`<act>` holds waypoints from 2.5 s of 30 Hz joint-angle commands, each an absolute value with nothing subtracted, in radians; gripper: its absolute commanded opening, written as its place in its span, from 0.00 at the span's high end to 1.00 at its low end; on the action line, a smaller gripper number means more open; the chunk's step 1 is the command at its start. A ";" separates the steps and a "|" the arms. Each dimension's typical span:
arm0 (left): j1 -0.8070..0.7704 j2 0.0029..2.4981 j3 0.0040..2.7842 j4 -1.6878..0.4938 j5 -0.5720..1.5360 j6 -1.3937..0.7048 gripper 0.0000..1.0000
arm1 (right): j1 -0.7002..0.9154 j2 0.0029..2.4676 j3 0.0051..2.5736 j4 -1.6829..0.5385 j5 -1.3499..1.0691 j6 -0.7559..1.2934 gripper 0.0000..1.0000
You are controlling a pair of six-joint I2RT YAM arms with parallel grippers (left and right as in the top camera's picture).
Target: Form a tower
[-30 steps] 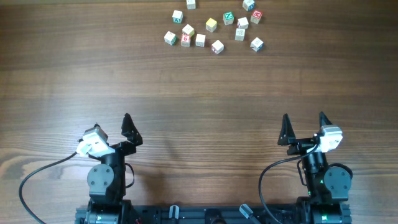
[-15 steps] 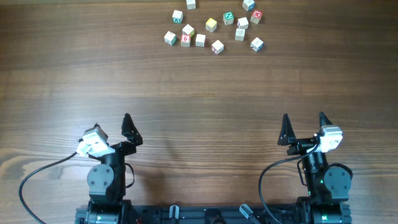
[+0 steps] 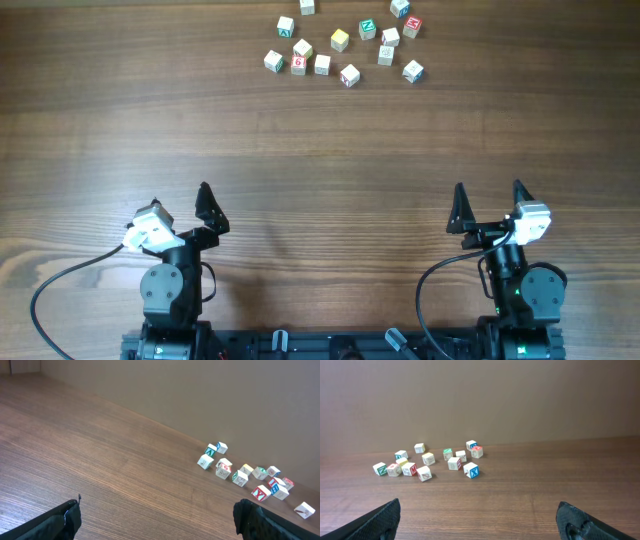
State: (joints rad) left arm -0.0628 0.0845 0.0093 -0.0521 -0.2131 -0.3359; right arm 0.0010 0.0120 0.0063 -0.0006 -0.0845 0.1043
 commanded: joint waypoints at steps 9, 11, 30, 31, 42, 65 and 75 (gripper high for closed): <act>-0.060 0.085 0.047 -0.041 -0.157 -0.344 0.00 | -0.004 0.007 0.005 0.002 -0.071 0.105 0.00; -0.060 0.085 0.078 -0.048 -0.152 -0.344 0.00 | -0.004 0.007 0.005 0.002 -0.071 0.105 0.00; -0.061 0.543 0.863 -0.406 0.012 -0.189 0.00 | -0.004 0.007 0.005 0.002 -0.071 0.105 0.00; -0.061 0.601 0.931 -0.423 0.012 -0.189 0.00 | -0.004 0.007 0.005 0.002 -0.071 0.105 0.00; -0.064 1.185 1.534 -0.646 0.278 -0.156 0.00 | -0.004 0.007 0.005 0.002 -0.071 0.105 0.00; -0.179 2.123 1.945 -0.432 0.283 0.010 0.00 | -0.004 0.007 0.005 0.002 -0.071 0.105 0.00; -0.244 2.234 1.945 -0.368 0.319 -0.023 0.00 | -0.004 0.007 0.005 0.002 -0.071 0.105 0.00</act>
